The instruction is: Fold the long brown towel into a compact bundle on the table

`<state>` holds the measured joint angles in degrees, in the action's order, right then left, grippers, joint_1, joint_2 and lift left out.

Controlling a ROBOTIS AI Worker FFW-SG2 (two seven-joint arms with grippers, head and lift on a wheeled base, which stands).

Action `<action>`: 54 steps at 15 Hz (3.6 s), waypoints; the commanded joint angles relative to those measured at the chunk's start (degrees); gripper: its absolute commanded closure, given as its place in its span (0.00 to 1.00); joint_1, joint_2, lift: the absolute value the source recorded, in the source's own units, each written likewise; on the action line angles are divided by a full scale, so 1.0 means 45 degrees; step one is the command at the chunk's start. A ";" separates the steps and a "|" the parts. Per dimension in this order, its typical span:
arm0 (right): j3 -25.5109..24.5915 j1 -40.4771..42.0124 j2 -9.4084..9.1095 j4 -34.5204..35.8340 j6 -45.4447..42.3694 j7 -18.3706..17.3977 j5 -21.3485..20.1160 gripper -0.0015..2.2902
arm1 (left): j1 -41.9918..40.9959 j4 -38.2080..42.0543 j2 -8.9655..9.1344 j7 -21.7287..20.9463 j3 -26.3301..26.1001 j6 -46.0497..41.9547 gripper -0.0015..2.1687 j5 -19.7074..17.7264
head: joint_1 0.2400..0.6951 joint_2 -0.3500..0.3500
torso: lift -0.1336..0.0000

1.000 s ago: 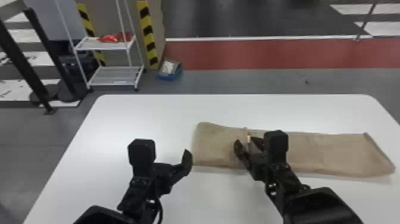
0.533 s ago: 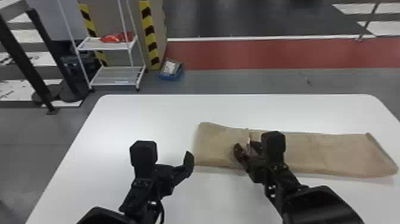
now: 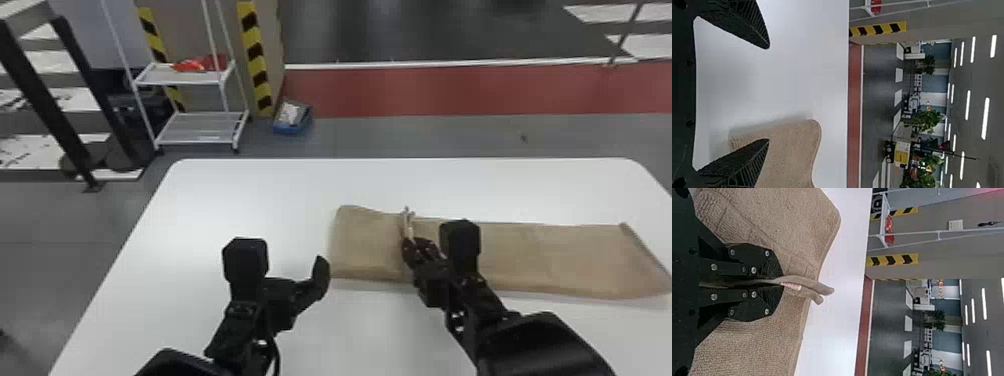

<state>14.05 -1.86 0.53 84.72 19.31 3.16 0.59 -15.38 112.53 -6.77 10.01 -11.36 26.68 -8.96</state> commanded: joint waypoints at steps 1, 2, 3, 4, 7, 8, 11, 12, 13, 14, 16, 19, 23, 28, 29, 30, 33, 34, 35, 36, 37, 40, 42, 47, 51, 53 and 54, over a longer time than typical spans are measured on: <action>-0.0017 0.0002 0.0000 0.0100 -0.0002 0.0001 -0.0014 0.46 | -0.0001 0.0013 0.0000 0.0001 -0.0015 0.0000 0.01 0.0000 | 1.00 0.61 | 0.18; 0.0002 0.0042 0.0000 0.0178 -0.0002 0.0001 -0.0014 0.46 | -0.0001 0.0013 0.0000 0.0001 -0.0015 0.0000 0.01 0.0000 | 1.00 0.61 | 0.18; 0.0022 0.0081 0.0000 0.0354 -0.0080 0.0001 -0.0014 0.46 | -0.0020 0.0013 0.0000 0.0001 -0.0015 0.0000 0.01 0.0000 | 1.00 0.61 | 0.18; 0.0042 0.0159 0.0020 0.0647 -0.0119 0.0001 -0.0014 0.46 | -0.0059 0.0013 0.0000 0.0021 0.0005 0.0000 0.01 0.0000 | 1.00 0.61 | 0.18; 0.0022 0.0237 0.0059 0.1135 0.0232 0.0001 -0.0092 0.46 | -0.0157 0.0149 0.0000 0.0021 0.0024 0.0039 0.01 0.0000 | 1.00 0.62 | 0.18; 0.0061 0.0022 0.0059 0.1135 0.1014 0.0001 -0.0150 0.46 | -0.0215 0.0208 0.0000 0.0021 0.0024 0.0078 0.01 0.0000 | 1.00 0.62 | 0.18; 0.0256 -0.0193 0.0020 0.0784 0.1365 0.0001 -0.0443 0.46 | -0.0391 0.0384 0.0000 0.0021 0.0024 0.0078 0.01 0.0000 | 1.00 0.62 | 0.18; 0.0334 -0.0095 0.0020 0.0803 0.1053 0.0001 -0.0404 0.46 | -0.0391 0.0384 0.0000 0.0021 0.0024 0.0078 0.01 0.0000 | 1.00 0.62 | 0.18; 0.0315 0.0022 0.0059 0.0979 0.0857 0.0020 -0.0365 0.46 | -0.0391 0.0364 0.0000 0.0021 0.0024 0.0078 0.01 0.0019 | 1.00 0.62 | 0.18; 0.0237 0.0198 0.0117 0.1448 0.0857 0.0040 -0.0287 0.54 | -0.0411 0.0384 -0.0039 0.0040 0.0024 0.0078 0.01 0.0019 | 1.00 0.63 | 0.18; -0.0115 0.0881 0.0312 0.3108 0.1014 0.0216 0.0025 0.59 | -0.0450 0.0403 -0.0039 0.0060 0.0044 0.0039 0.01 0.0019 | 1.00 0.63 | 0.18; -0.1443 0.1799 0.0645 0.5764 0.2264 0.0626 0.0690 0.59 | -0.0450 0.0462 -0.0039 0.0138 0.0063 0.0000 0.01 0.0019 | 1.00 0.61 | 0.18; -0.4431 0.2229 0.1543 0.7170 0.4100 0.1016 0.1627 0.59 | -0.0665 0.0677 -0.0039 0.0157 0.0317 -0.0898 0.01 0.0136 | 1.00 0.49 | 0.18; -0.5837 0.1604 0.1895 0.4631 0.4295 0.1720 0.1256 0.59 | -0.0704 0.0579 -0.0039 0.0079 0.0161 -0.1093 0.01 0.0234 | 1.00 0.29 | 0.18; -0.5701 0.1565 0.1836 0.4553 0.4217 0.1720 0.1178 0.59 | -0.0704 0.0599 -0.0020 0.0079 0.0102 -0.1054 0.01 0.0293 | 1.00 0.24 | 0.18; -0.5720 0.1565 0.1836 0.4670 0.4256 0.1778 0.1217 0.59 | -0.0684 0.0618 -0.0020 0.0079 0.0083 -0.0976 0.01 0.0312 | 1.00 0.23 | 0.18; -0.6287 0.1526 0.1875 0.6291 0.5740 0.2091 0.1490 0.59 | -0.0684 0.0696 -0.0020 0.0157 0.0083 -0.0781 0.01 0.0371 | 1.00 0.23 | 0.18; -0.6833 0.1526 0.1895 0.6897 0.6404 0.2208 0.1744 0.59 | -0.0743 0.0716 -0.0020 0.0177 0.0083 -0.0742 0.01 0.0371 | 1.00 0.23 | 0.18; -0.7478 0.1487 0.1914 0.7053 0.6912 0.2364 0.1920 0.59 | -0.0743 0.0716 -0.0020 0.0196 0.0083 -0.0742 0.01 0.0371 | 1.00 0.23 | 0.18; -0.8044 0.1311 0.1914 0.6975 0.6912 0.2520 0.2096 0.59 | -0.0762 0.0716 -0.0039 0.0196 0.0083 -0.0742 0.01 0.0371 | 1.00 0.22 | 0.18; -0.8240 0.1174 0.2051 0.6330 0.6834 0.2755 0.1940 0.59 | -0.0801 0.0716 -0.0020 0.0177 0.0063 -0.0742 0.01 0.0371 | 1.00 0.20 | 0.18; -0.7458 0.0999 0.2520 0.4475 0.5115 0.2931 0.1100 0.59 | -0.0782 0.0716 0.0019 0.0177 -0.0112 -0.0742 0.01 0.0527 | 1.00 0.12 | 0.18; -0.7302 0.0569 0.2500 0.3694 0.4920 0.3106 0.0807 0.59 | -0.0801 0.0716 0.0000 0.0235 -0.0269 -0.0742 0.01 0.0625 | 1.00 0.11 | 0.18; -0.8435 0.0276 0.2539 0.4748 0.5936 0.3751 0.1627 0.59 | -0.1153 0.1028 -0.0039 0.0333 -0.0230 -0.0742 0.01 0.0820 | 1.00 0.11 | 0.18; -0.8650 -0.0095 0.3301 0.3264 0.5623 0.3907 0.1373 0.59 | -0.1290 0.1145 -0.0039 0.0333 -0.0269 -0.0742 0.01 0.0898 | 1.00 0.05 | 0.18; -0.8162 -0.0212 0.3340 0.2327 0.4998 0.3907 0.0768 0.59 | -0.1270 0.1126 -0.0039 0.0333 -0.0288 -0.0703 0.01 0.0957 | 1.00 0.03 | 0.18; -0.8064 -0.0349 0.3301 0.1975 0.5154 0.3888 0.0553 0.45 | -0.1251 0.1126 -0.0039 0.0333 -0.0288 -0.0703 0.01 0.0957 | 1.00 0.02 | 0.18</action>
<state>-23.14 -2.73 15.46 96.10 42.56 20.73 4.65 -21.14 117.68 -6.94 11.51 -12.63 23.50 -4.72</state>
